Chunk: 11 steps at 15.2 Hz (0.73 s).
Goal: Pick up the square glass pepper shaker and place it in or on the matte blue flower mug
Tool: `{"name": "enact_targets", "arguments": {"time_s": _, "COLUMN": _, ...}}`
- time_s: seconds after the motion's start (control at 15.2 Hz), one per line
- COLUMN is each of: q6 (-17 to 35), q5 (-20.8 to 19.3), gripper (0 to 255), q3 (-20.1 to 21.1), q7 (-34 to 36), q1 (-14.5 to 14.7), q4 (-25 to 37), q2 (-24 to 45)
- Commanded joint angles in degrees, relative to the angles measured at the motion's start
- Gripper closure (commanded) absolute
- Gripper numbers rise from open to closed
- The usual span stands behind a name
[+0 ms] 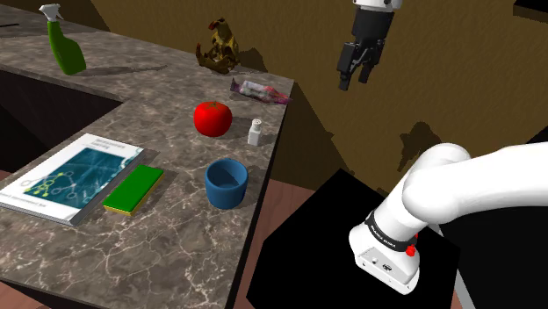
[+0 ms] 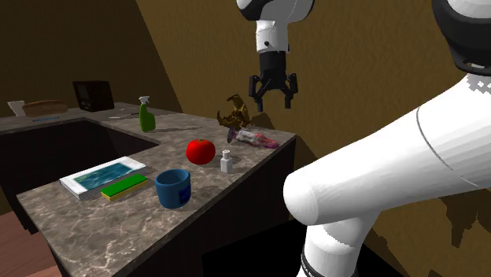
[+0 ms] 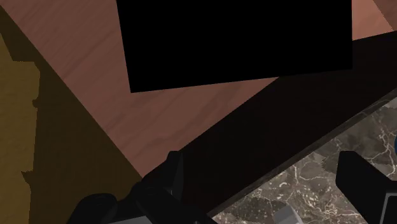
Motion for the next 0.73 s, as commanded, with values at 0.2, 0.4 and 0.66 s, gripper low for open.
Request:
{"name": "enact_targets", "arguments": {"time_s": 0.2, "q6": 5.1, "q5": 1.0, "gripper": 0, "q3": 0.8, "q7": 1.3, "q1": 0.3, "q4": -0.6, "q2": 4.7}}
{"name": "enact_targets", "arguments": {"time_s": 0.4, "q6": 10.1, "q5": 1.8, "gripper": 0, "q3": 1.7, "q7": 2.5, "q1": 0.6, "q4": -0.4, "q2": 9.9}}
{"name": "enact_targets", "arguments": {"time_s": 0.66, "q6": 16.2, "q5": 2.7, "gripper": 0, "q3": 2.7, "q7": 4.1, "q1": 1.0, "q4": 0.9, "q2": 17.5}}
